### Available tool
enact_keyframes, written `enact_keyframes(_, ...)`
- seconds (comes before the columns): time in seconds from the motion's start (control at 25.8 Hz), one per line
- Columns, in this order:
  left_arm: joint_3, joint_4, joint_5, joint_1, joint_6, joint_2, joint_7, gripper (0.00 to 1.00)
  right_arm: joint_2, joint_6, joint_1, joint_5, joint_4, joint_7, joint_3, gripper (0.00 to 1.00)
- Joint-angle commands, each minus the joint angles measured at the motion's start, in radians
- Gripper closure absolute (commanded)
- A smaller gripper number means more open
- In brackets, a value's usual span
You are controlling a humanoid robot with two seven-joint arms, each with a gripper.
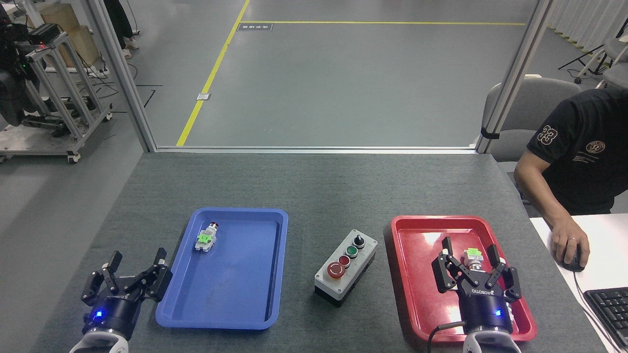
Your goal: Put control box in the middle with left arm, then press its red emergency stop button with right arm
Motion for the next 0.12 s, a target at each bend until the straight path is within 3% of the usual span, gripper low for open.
enact_keyframes(0.0, 0.0, -0.005, -0.003, -0.002, 0.001, 0.0, 0.0, 0.01, -0.001, 0.002, 0.0, 0.001, 0.004, -0.011, -0.001, 0.0)
enact_keyframes(0.08, 0.001, -0.005, -0.001, -0.002, 0.001, 0.0, 0.0, 0.01, 0.0, 0.003, 0.0, 0.012, 0.004, -0.011, -0.001, 0.0)
